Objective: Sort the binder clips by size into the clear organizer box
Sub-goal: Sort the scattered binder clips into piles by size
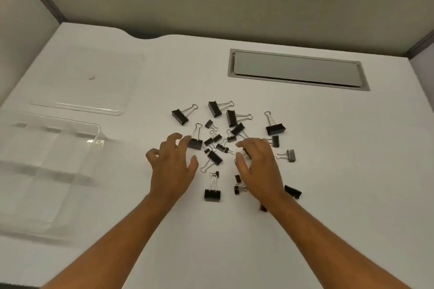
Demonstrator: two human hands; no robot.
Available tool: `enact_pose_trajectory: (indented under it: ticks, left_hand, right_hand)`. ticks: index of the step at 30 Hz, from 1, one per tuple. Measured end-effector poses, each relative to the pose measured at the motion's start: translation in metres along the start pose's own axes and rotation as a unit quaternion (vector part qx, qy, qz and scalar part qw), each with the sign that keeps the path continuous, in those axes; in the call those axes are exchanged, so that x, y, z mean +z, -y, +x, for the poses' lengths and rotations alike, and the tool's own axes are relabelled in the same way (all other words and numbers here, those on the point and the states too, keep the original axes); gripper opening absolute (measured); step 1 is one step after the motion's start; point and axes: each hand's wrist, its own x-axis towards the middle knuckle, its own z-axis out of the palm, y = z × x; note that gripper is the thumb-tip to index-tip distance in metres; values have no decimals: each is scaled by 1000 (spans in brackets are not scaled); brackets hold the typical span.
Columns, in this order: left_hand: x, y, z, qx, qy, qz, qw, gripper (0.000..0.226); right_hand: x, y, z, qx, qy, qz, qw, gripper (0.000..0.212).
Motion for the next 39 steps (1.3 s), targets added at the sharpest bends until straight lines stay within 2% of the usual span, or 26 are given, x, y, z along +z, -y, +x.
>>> enact_pose_trajectory:
  ticks: [4,10,13,17,20,22,24,27,28,30,31,34,37,39]
  left_hand:
    - [10,-10,19,-63,34,10,997,55]
    - [18,-14,28,-97,50,12,994,59]
    - [19,-14,26,-106,40,12,994,51]
    - [15,-16,26,-138,30,-50,989,44]
    - [5,-18,24,-192,21,-169,966,43]
    - [-7,-22,20,-220,-10,-261,940,46]
    - [-21,-28,13,-233,-37,-327,915,48]
    - [-39,-33,0,-245,-12,-417,875,52]
    - [-43,-33,-4,-242,13,-451,859,54]
    - [-50,-31,-12,-217,71,-511,829,57]
    - [-53,-30,-15,-201,100,-530,817,58]
    - [-60,-26,-19,-163,172,-575,783,55]
    - [-66,-19,-21,-161,219,-633,725,49]
    - [-69,-18,-23,-163,245,-661,690,46]
  right_hand:
    - [-2,-18,65,-6,24,-1,1000,24]
    - [9,-31,133,18,188,-67,980,56]
    - [17,-37,141,24,231,-85,969,63]
    - [20,-42,143,31,214,-60,974,63]
    - [18,-39,140,31,163,-49,985,59]
    - [11,-31,134,32,110,5,993,56]
    - [-1,-20,124,57,74,114,989,52]
    - [-14,-1,97,118,66,268,954,32]
    - [-14,5,84,157,74,326,929,26]
    - [-12,20,60,257,88,423,865,29]
    - [-11,28,50,294,86,436,846,31]
    - [-7,46,22,369,62,419,827,33]
    - [-11,65,-2,442,61,471,761,40]
    - [-17,76,-18,465,72,494,732,48]
